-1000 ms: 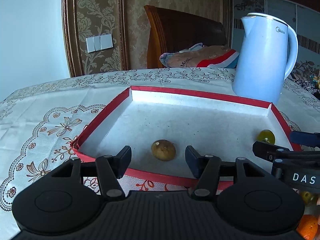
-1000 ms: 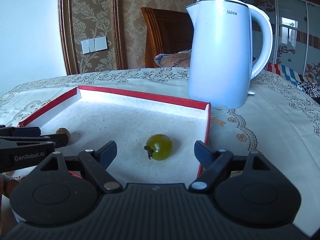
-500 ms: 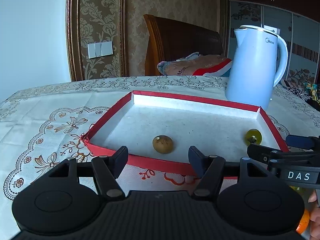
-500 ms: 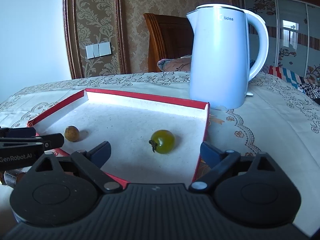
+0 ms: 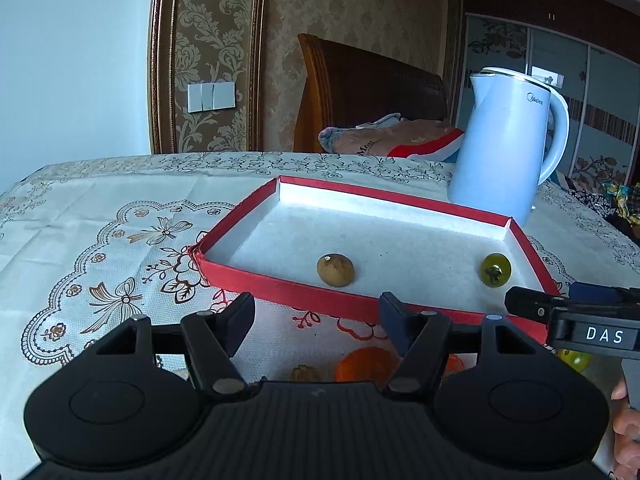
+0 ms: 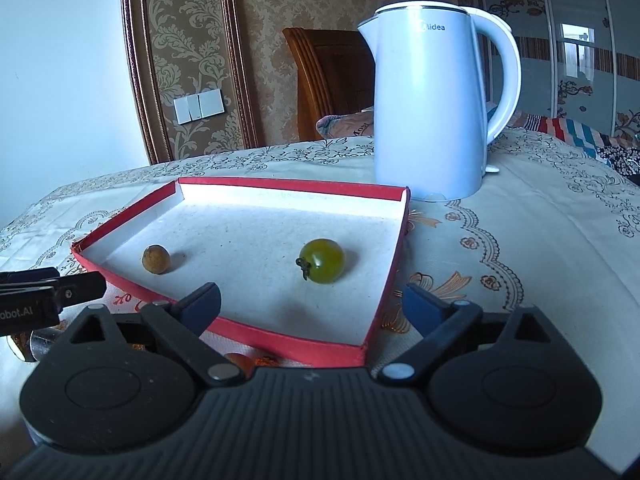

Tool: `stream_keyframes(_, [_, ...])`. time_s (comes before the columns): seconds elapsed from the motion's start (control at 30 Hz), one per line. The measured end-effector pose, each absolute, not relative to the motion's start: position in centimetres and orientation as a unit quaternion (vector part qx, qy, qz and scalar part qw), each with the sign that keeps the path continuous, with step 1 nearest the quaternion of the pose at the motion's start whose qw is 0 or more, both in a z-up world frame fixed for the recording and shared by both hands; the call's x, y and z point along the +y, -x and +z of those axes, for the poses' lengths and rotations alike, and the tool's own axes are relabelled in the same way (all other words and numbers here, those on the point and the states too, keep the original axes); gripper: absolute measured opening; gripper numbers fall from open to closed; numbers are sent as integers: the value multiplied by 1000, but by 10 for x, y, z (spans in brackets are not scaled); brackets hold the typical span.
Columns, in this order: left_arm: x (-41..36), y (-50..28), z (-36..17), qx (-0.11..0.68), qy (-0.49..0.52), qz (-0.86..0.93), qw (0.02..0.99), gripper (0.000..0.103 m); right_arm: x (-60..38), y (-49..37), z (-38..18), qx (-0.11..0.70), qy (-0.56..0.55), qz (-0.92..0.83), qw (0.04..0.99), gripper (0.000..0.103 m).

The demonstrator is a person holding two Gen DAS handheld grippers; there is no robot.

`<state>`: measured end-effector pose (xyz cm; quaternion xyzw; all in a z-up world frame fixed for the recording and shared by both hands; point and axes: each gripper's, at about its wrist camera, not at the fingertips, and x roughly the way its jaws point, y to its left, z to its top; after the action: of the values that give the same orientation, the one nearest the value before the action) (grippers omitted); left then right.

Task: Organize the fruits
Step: 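Withdraw both tools from the tray toward the remaining produce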

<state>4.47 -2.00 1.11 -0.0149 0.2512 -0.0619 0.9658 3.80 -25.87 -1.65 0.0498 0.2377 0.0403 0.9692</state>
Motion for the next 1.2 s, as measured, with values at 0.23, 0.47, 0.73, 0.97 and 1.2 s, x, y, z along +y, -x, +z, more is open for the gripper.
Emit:
stream_keyframes(0.23, [-11,-24,8,246,12,-62,967,68,-262,-28,-17,234,-54,39,970,98])
stream_keyframes(0.47, [3,-1,3,240,14,-65,969,75,-264,-25,-17,234,-57,36,970,99])
stream_keyframes(0.73, [10,4,6,226,21,-52,972,75,-267,-22,-18,232,-59,32,970,100])
stream_keyframes(0.97, [46,15,8,215,79,-22,973,75,-270,-19,-17,231,-67,30,970,101])
stream_keyframes(1.2, [36,17,5,218,39,-5,975,75,-270,-20,-18,232,-67,30,970,101])
